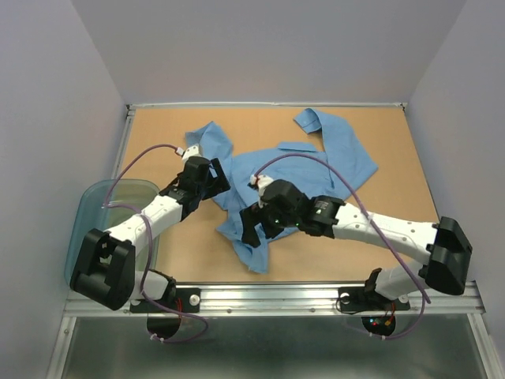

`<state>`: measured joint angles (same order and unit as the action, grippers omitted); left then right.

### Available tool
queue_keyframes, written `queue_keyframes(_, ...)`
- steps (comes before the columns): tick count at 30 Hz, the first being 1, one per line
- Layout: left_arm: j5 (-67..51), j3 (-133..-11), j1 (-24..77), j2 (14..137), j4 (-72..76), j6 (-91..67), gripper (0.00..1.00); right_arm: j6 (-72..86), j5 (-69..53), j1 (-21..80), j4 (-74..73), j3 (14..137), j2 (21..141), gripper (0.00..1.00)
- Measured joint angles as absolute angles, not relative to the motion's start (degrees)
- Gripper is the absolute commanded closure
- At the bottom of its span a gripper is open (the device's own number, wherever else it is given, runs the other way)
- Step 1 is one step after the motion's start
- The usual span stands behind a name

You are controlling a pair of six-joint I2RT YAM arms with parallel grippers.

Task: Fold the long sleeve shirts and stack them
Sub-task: Flatten the shirt out

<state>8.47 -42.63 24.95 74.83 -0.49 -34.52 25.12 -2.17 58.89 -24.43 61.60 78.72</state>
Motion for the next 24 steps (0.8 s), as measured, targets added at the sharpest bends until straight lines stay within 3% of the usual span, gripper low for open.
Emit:
queue_keyframes(5,8.0,-42.6,24.3,77.5,0.8,-34.6,0.08,26.1,0.6,64.3,-24.9,62.1,87.9,0.04)
queue_keyframes(8,7.7,-42.6,24.3,78.4,0.8,-34.6,0.08,27.2,2.0,64.9,-25.8,62.1,92.2,0.21)
queue_keyframes(11,7.7,-42.7,24.3,78.4,1.1,-34.5,0.08,27.5,3.1,65.0,-27.1,62.1,93.8,0.82)
queue_keyframes(13,7.6,-42.7,24.3,78.4,1.0,-34.4,0.08,28.0,4.9,65.0,-27.6,62.1,93.4,0.98)
queue_keyframes(19,7.5,-43.8,24.3,76.6,-0.6,-33.1,0.08,25.3,14.7,63.2,-36.5,68.3,90.8,0.99)
queue_keyframes(24,8.1,-49.5,24.3,71.9,-4.2,-31.4,0.08,17.0,24.7,59.6,-46.2,89.9,90.3,0.99)
